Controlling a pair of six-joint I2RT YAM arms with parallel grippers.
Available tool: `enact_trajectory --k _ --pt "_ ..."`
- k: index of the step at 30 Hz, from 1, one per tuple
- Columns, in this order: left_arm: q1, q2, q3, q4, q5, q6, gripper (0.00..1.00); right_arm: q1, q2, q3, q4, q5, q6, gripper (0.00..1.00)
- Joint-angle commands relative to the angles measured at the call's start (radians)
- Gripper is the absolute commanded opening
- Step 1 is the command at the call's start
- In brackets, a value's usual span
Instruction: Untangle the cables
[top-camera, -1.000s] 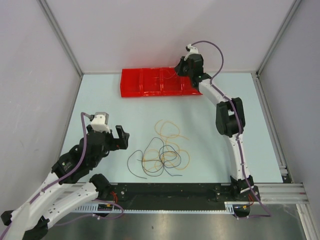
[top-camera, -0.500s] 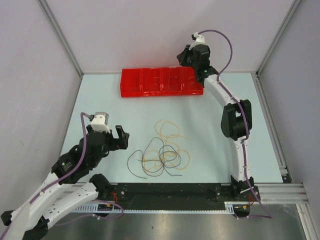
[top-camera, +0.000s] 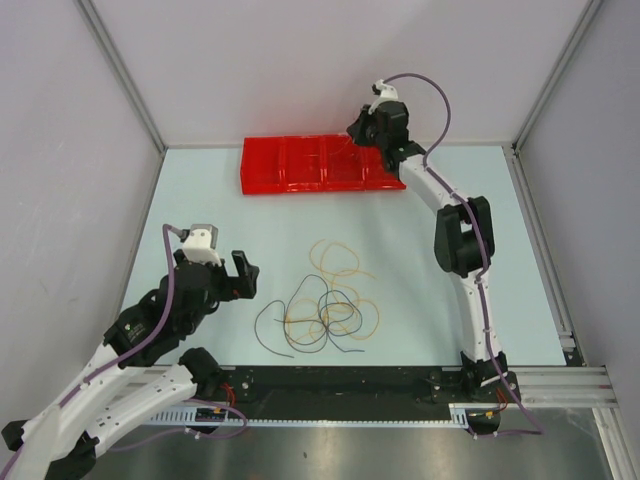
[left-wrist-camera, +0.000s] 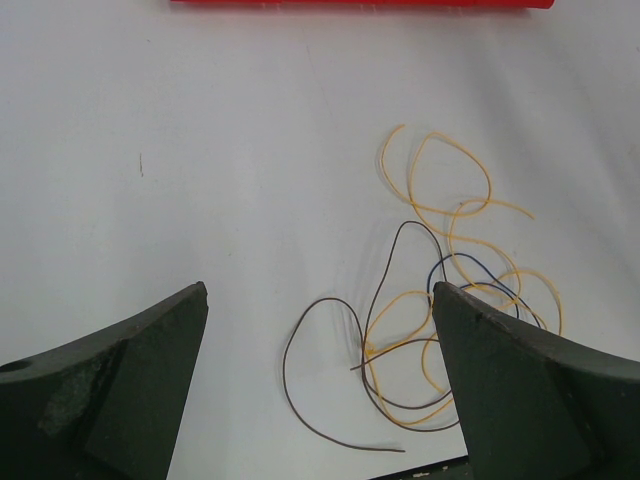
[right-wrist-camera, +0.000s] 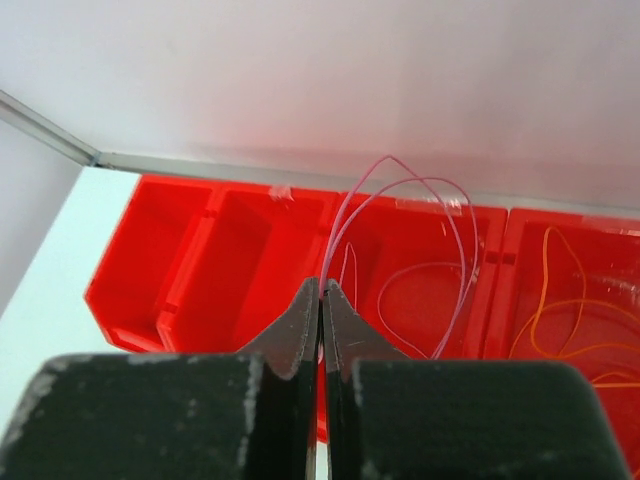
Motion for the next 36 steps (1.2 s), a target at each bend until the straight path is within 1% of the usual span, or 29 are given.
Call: enact_trajectory --k 1,4,6,7,8,11,12,14,16,17,18,20,21,23,24,25,26,27,28,29,30,32,36 --pt "0.006 0.004 -0.001 0.021 0.002 0.012 1.0 0.006 0.036 0.039 -0.003 -0.005 -0.002 0.0" --pt "0.008 0.005 -0.001 0.021 0.002 0.012 0.99 0.009 0.039 0.045 -0.014 -0.021 -0.003 0.01" --pt "0.008 0.005 -0.001 0.021 0.002 0.012 0.99 0.012 0.039 0.062 -0.023 -0.03 -0.005 0.25" --pt "0.008 0.005 -0.001 0.021 0.003 0.012 1.0 0.015 0.036 0.071 -0.054 -0.03 -0.005 0.4" --pt "0.008 0.005 -0.001 0.021 0.003 0.012 0.99 0.016 0.033 0.097 -0.083 -0.028 -0.005 0.63" --pt "0.008 0.007 -0.003 0.021 0.003 0.012 0.99 0.022 -0.002 0.127 -0.149 0.007 -0.005 0.78" --pt "0.008 0.008 -0.003 0.021 0.003 0.012 0.99 0.025 -0.016 0.127 -0.164 0.04 -0.008 0.86" --pt "0.008 0.013 -0.003 0.021 0.003 0.012 1.0 0.032 -0.07 0.119 -0.221 0.089 -0.006 0.87" --pt "0.008 0.016 -0.003 0.021 0.002 0.012 0.99 0.034 -0.12 0.052 -0.246 0.151 0.015 0.87" --pt "0.008 0.018 -0.004 0.021 0.002 0.01 0.99 0.032 -0.177 0.017 -0.252 0.172 0.028 0.87" --pt "0.008 0.021 -0.004 0.023 0.003 0.012 1.0 0.035 -0.209 -0.07 -0.249 0.169 0.047 0.87" --pt "0.006 0.034 -0.006 0.026 0.008 0.01 1.0 0.049 -0.26 -0.146 -0.261 0.177 0.055 0.86" --pt "0.008 0.042 -0.007 0.03 0.013 0.01 1.0 0.055 -0.313 -0.181 -0.269 0.182 0.058 0.85" --pt "0.008 0.08 -0.006 0.03 0.023 0.005 1.0 0.075 -0.373 -0.299 -0.283 0.197 0.063 0.84" --pt "0.006 0.097 -0.001 0.026 0.026 -0.002 0.99 0.081 -0.434 -0.344 -0.28 0.2 0.072 0.84" --pt "0.008 0.119 0.0 0.023 0.029 -0.024 0.98 0.089 -0.473 -0.45 -0.263 0.2 0.077 0.84" --pt "0.008 0.157 0.0 0.021 0.035 -0.034 0.98 0.094 -0.505 -0.499 -0.252 0.202 0.083 0.84" --pt "0.006 0.178 -0.007 0.038 0.046 -0.048 0.97 0.107 -0.569 -0.554 -0.243 0.205 0.09 0.84" --pt "0.003 0.197 -0.015 0.055 0.063 -0.068 0.96 0.114 -0.594 -0.632 -0.238 0.202 0.104 0.84" --pt "0.0 0.233 -0.038 0.078 0.1 -0.077 0.95 0.12 -0.613 -0.666 -0.243 0.191 0.109 0.84" --pt "-0.007 0.251 -0.053 0.135 0.117 -0.085 0.93 0.135 -0.63 -0.686 -0.253 0.182 0.112 0.84" --pt "-0.035 0.29 -0.094 0.224 0.143 -0.103 0.91 0.15 -0.645 -0.714 -0.313 0.156 0.111 0.82" --pt "-0.073 0.421 -0.131 0.334 0.141 -0.107 0.88 0.189 -0.665 -0.77 -0.359 0.133 0.104 0.8"
